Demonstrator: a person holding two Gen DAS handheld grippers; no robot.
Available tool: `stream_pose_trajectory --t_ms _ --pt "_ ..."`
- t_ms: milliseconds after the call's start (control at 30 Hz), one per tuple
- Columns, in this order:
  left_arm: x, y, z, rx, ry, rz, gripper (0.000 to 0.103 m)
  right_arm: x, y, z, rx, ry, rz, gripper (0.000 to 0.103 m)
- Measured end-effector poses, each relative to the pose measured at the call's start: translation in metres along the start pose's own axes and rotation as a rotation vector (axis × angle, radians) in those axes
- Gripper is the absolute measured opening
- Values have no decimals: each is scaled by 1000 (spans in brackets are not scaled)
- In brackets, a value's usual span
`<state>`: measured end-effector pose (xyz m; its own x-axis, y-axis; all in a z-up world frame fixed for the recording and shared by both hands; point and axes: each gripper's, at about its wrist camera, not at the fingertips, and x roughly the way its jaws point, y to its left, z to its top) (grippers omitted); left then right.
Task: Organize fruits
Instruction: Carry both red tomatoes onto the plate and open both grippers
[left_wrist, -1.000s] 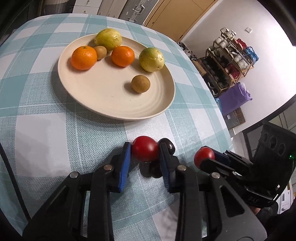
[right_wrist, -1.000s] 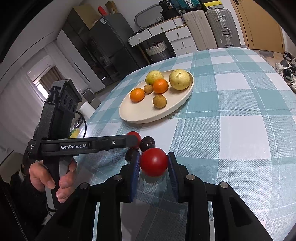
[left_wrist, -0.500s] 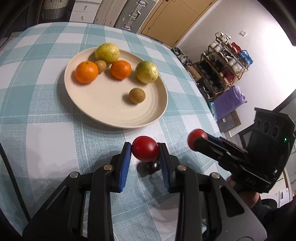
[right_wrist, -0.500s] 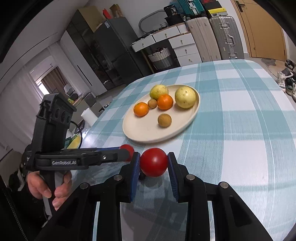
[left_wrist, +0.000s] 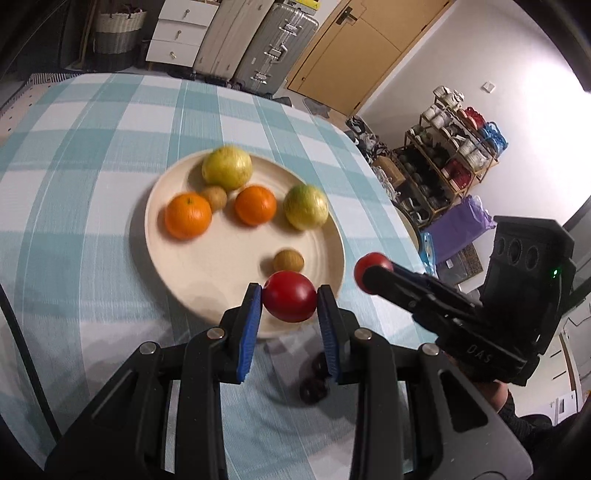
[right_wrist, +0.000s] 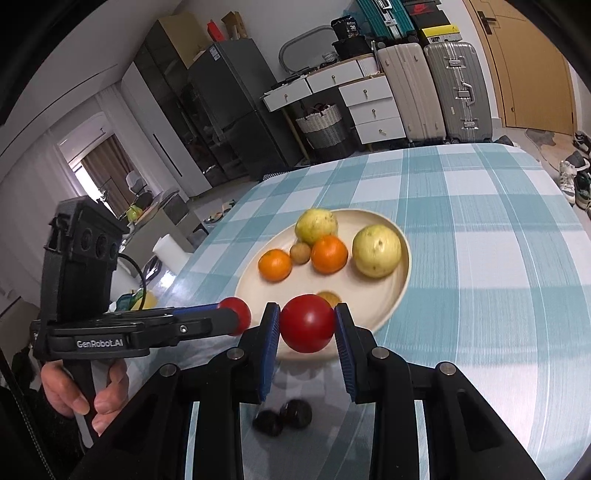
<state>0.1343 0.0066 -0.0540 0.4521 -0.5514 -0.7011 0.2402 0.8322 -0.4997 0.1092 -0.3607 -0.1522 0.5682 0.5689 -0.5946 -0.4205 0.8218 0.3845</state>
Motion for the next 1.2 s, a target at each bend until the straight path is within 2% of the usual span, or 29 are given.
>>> stream_pose_trajectory --t_ms 367,1067,1133,1200 --pt "32 14 35 -29 6 6 28 31 -11 26 9 22 -11 30" --pt "65 21 48 -38 22 1 28 61 -13 35 7 61 -35 31" --pt "65 23 50 -60 19 12 31 61 -14 36 12 53 -43 32" --pt "65 24 52 -72 18 8 31 56 -15 37 25 39 -21 39"
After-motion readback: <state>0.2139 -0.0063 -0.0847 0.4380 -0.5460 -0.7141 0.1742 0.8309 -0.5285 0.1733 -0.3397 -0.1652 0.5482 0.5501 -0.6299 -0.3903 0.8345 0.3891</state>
